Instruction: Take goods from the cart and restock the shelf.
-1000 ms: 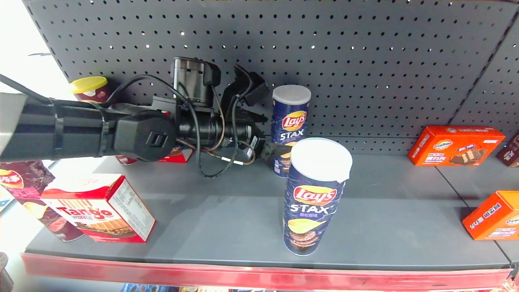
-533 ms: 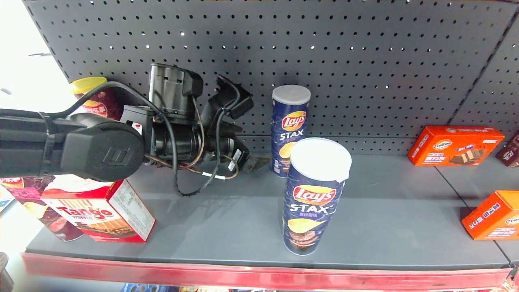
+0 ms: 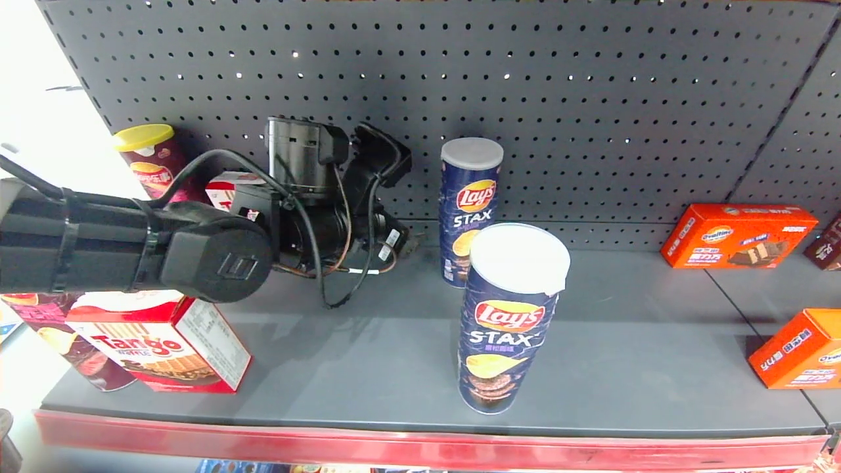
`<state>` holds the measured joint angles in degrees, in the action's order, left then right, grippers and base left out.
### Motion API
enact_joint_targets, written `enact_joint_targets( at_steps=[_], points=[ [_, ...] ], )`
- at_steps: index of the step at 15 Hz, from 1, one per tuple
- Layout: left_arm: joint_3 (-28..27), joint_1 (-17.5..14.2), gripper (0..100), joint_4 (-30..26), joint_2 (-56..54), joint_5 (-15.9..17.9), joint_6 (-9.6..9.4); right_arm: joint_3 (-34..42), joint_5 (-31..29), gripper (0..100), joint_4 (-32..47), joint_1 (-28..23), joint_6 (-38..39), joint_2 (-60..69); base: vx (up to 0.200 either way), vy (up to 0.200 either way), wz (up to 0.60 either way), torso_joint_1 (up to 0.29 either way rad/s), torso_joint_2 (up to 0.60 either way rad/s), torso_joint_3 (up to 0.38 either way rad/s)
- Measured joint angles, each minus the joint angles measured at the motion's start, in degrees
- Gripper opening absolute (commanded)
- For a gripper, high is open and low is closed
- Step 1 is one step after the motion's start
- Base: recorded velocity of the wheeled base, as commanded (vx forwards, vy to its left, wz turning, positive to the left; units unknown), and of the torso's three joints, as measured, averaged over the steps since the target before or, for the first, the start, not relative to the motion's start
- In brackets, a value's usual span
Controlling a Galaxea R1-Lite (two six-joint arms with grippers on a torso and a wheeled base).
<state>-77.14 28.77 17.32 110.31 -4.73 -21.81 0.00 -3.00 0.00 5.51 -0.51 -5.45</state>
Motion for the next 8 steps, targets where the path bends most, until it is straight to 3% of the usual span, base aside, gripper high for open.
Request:
enact_joint_targets(
  at_steps=[8],
  points=[
    [-2.7, 1.1, 100, 0.1, 3.7, 0.2, 0.0, 0.0, 0.0, 100, 0.0, 0.0, 0.0, 0.0, 0.0, 0.0, 0.0, 0.0, 0.0, 0.0]
  ],
)
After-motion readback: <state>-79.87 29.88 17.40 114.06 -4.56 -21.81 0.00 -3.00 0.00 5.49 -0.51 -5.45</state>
